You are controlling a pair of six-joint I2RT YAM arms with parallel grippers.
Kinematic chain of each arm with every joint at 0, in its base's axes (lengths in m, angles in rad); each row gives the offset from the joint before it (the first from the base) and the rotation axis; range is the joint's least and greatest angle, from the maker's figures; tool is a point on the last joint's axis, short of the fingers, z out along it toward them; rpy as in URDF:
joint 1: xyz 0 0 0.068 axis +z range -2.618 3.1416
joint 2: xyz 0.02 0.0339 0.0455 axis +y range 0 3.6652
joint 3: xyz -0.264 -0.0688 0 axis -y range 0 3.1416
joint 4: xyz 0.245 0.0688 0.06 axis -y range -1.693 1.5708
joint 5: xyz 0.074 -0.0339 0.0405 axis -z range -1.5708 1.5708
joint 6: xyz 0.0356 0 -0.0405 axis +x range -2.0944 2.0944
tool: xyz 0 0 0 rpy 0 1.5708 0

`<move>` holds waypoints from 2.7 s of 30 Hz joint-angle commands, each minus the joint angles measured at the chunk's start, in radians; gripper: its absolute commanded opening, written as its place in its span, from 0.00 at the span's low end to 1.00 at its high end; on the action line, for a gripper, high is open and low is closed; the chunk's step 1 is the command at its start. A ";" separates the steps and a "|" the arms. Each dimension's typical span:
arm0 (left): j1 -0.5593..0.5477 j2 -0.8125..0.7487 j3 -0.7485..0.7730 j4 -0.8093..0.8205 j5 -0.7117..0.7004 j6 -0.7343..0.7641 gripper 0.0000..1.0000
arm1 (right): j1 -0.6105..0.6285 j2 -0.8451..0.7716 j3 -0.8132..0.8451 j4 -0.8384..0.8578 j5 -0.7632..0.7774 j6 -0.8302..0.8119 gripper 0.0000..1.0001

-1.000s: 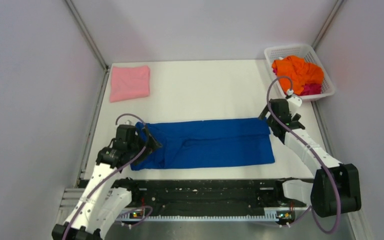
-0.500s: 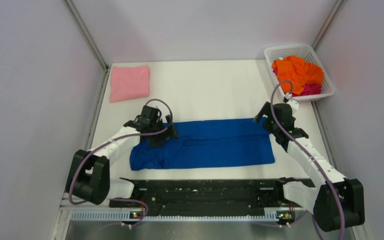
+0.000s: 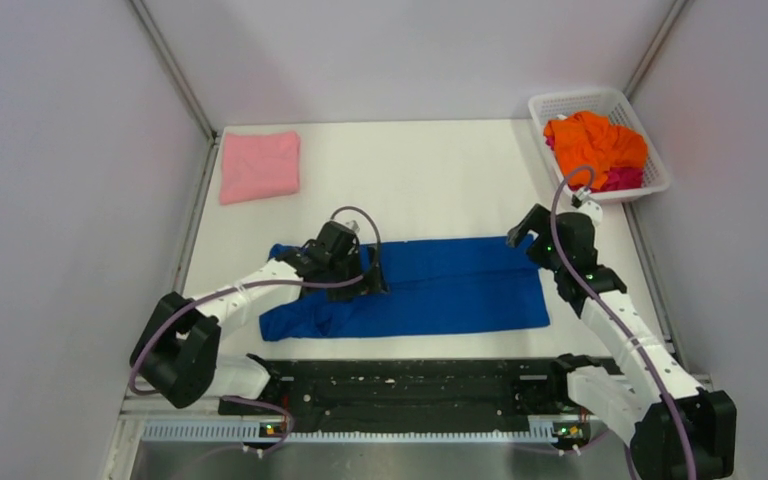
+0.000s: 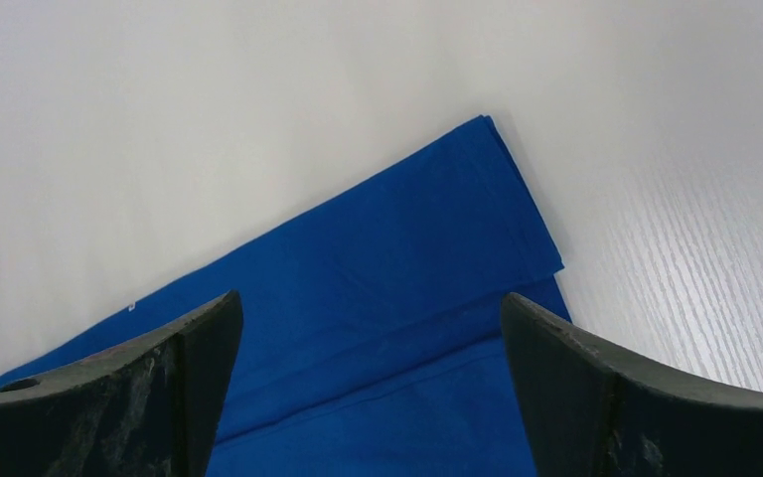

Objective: Fold and stack the t-shirts
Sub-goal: Fold the other side of the tshirt into a rectangle, then rotate the tshirt 90 degrees

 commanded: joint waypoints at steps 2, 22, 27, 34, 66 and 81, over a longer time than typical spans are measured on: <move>-0.138 -0.029 -0.004 0.061 -0.026 -0.037 0.95 | 0.010 -0.053 -0.011 0.007 -0.015 0.000 0.99; -0.568 -0.028 0.241 -0.357 -0.372 -0.160 0.98 | 0.011 -0.144 -0.052 0.002 -0.026 0.014 0.99; -0.453 -0.151 0.183 -0.382 -0.530 -0.219 0.99 | 0.085 -0.060 -0.054 0.076 -0.075 0.004 0.99; -0.011 -0.233 -0.068 0.019 -0.414 -0.215 0.99 | 0.282 0.310 0.043 0.217 -0.062 -0.032 0.99; 0.195 1.541 1.780 0.614 0.062 -0.663 0.99 | 0.669 0.504 0.083 0.346 -0.391 -0.094 0.99; 0.133 0.899 1.498 0.226 0.127 -0.046 0.99 | 0.645 0.019 -0.058 0.096 0.028 0.088 0.99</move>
